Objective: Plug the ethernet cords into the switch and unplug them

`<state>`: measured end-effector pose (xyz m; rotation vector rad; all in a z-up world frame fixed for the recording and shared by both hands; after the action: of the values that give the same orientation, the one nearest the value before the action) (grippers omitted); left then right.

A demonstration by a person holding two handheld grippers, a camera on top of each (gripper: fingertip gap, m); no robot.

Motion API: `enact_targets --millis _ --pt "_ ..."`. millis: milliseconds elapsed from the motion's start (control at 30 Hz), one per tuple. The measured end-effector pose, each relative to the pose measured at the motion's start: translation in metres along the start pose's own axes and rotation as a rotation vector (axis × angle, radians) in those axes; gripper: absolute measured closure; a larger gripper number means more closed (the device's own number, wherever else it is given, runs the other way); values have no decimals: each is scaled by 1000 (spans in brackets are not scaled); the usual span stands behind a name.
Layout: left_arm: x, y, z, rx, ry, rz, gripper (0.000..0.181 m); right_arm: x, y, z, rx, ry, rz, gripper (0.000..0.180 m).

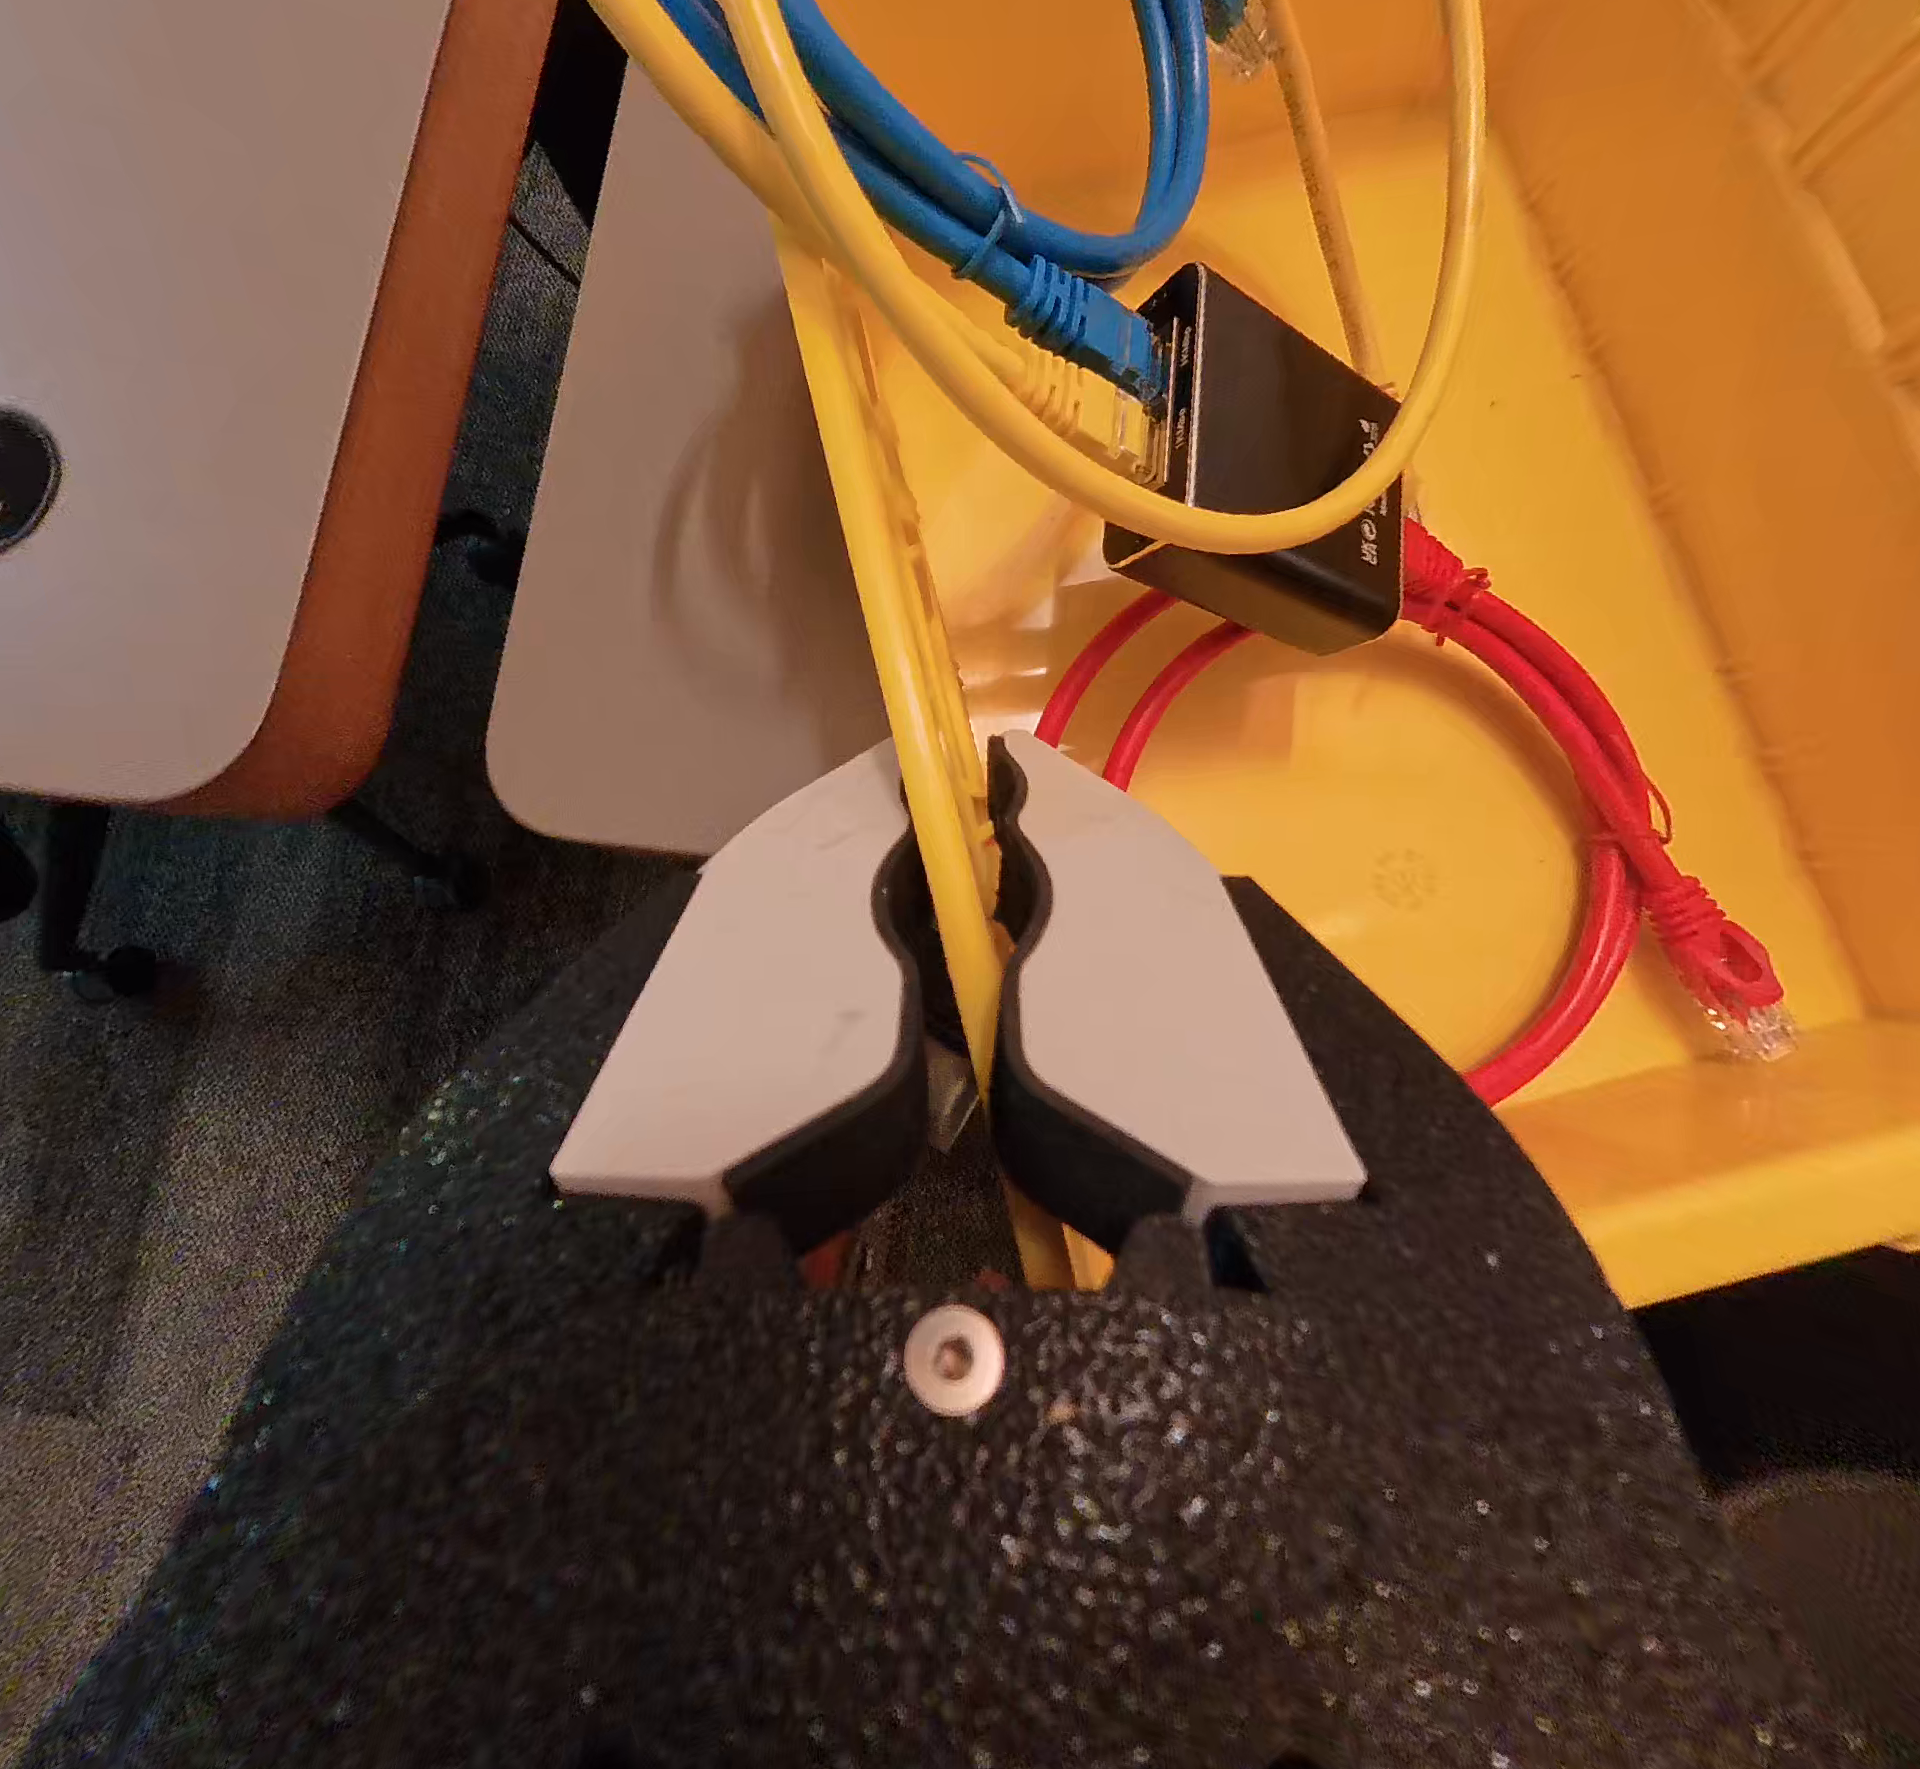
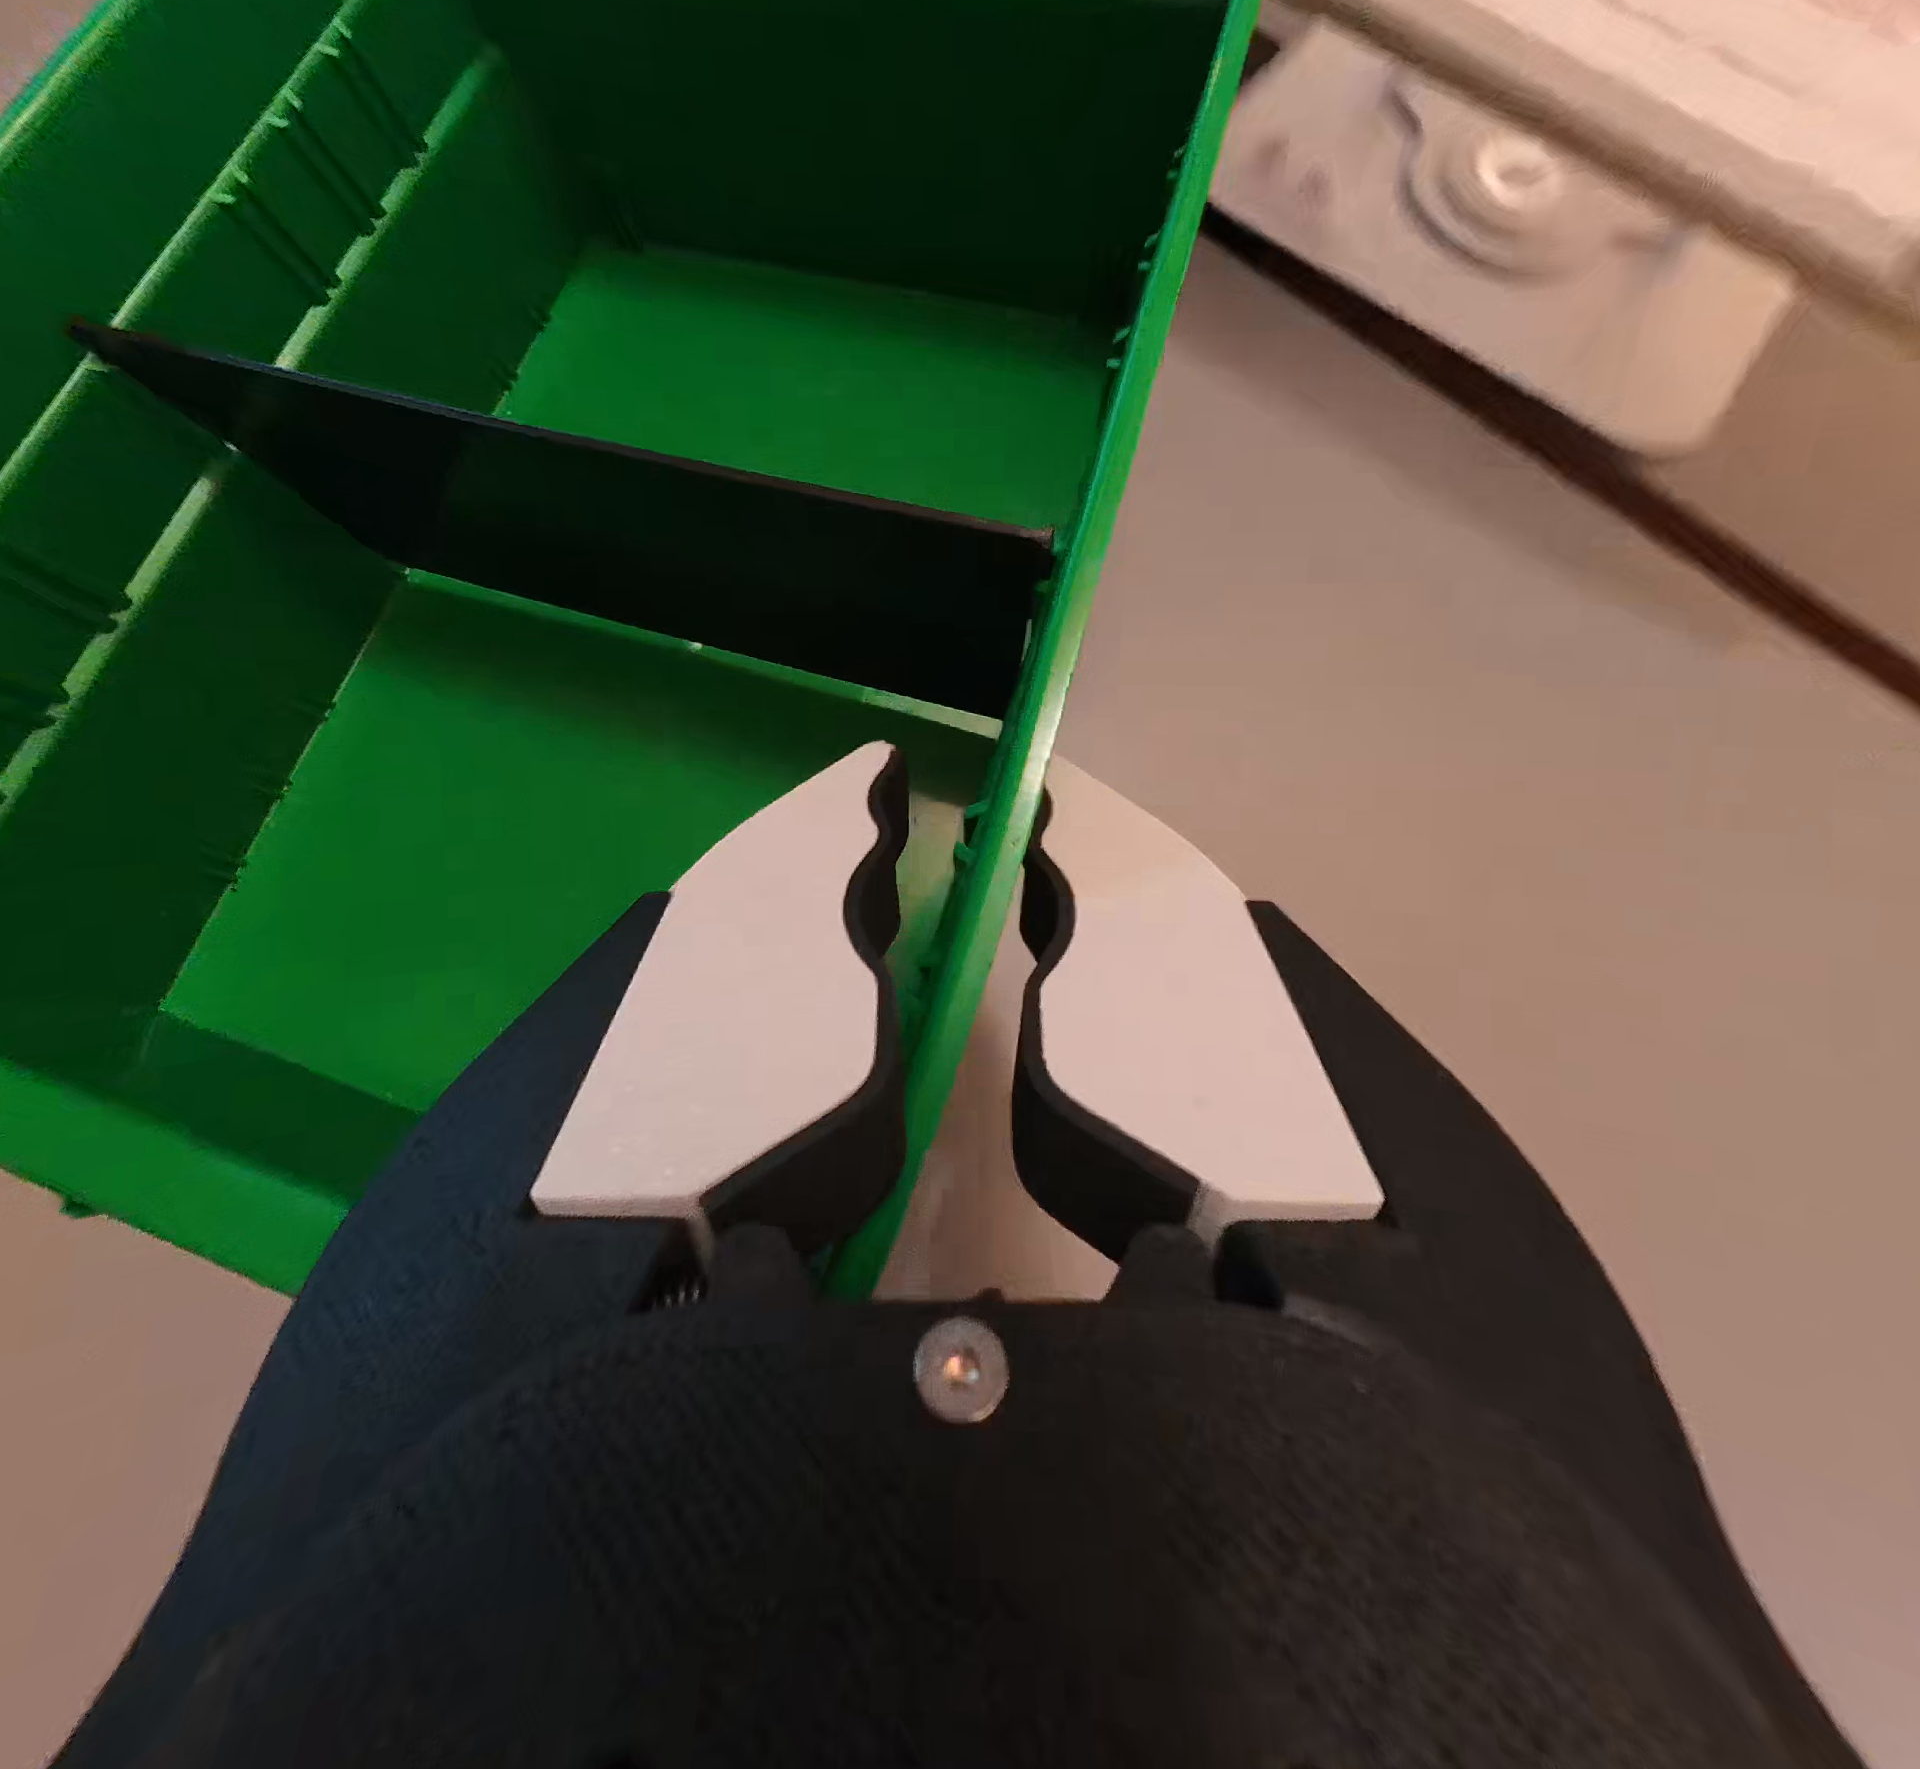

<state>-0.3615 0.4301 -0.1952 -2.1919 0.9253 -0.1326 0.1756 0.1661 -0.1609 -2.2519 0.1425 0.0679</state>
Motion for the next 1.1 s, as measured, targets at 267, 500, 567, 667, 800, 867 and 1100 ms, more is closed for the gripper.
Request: enact_targets --millis 267,500,567,667,800,867,1100 --pt "41 -55 43 26 31 46 173 113 121 -177 47 226 178 160" --pt "86 -128 101 41 80 100 173 221 171 -246 8 364 184 159" --pt "94 -147 117 46 91 110 173 245 178 -248 28 315 228 159" --pt "101 -171 138 58 109 114 173 276 183 -244 38 279 238 159" --pt "104 -195 158 48 124 156 173 310 183 -231 39 246 261 159" --pt "105 -204 166 46 136 182 173 324 183 -225 43 239 281 159" --pt "117 -232 190 59 171 217 173 349 183 -211 68 263 318 160"
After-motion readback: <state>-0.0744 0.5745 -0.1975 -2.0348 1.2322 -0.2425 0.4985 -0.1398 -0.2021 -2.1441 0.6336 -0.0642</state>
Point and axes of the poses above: each gripper's, where its closed fingertips meet, z out along the fingers, y out of its underside, x = y × z across the jaws, the point moved 8 cm from there along -z, back along the fingers, and after that the axes turned 12 degrees about -y, right-handed, at the moved point
